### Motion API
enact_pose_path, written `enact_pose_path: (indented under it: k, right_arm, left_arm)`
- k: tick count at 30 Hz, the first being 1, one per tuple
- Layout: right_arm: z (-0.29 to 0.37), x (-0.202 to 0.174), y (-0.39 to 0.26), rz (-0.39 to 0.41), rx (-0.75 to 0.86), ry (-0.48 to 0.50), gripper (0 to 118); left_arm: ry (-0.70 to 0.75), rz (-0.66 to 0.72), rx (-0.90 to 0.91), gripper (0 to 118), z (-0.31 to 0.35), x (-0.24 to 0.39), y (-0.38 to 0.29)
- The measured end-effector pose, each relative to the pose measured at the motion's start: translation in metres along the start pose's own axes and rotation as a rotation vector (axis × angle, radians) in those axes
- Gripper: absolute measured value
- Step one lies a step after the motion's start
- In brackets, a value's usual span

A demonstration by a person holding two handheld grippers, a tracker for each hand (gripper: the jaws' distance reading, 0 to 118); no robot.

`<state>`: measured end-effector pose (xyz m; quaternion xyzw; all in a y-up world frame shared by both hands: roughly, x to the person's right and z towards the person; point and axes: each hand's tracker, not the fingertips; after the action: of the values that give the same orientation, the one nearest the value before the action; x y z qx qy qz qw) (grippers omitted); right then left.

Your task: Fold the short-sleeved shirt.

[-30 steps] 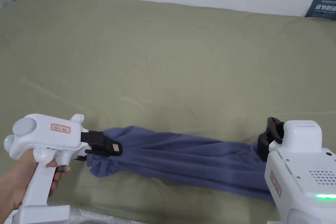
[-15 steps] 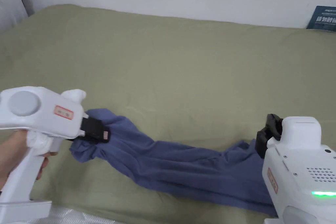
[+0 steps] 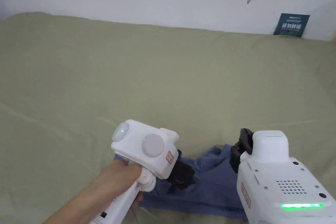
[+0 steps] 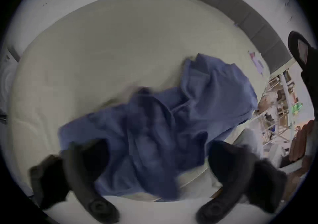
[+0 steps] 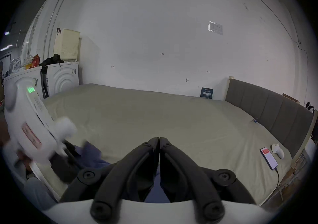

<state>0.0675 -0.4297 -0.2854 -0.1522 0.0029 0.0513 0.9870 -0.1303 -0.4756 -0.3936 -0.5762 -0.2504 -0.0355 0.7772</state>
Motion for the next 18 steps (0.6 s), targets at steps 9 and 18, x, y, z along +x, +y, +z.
enact_pose_path:
  k: [9,18]
  right_arm:
    - [-0.006,0.007,-0.006,-0.044,-0.034,0.001,6]
    - [-0.009,0.000,-0.010,-0.049,-0.059,0.009,6]
  left_arm:
    - [-0.273,0.416,0.280,0,0.067,-0.094,-0.045]
    - [-0.483,0.491,0.180,0,-0.016,-0.097,-0.034]
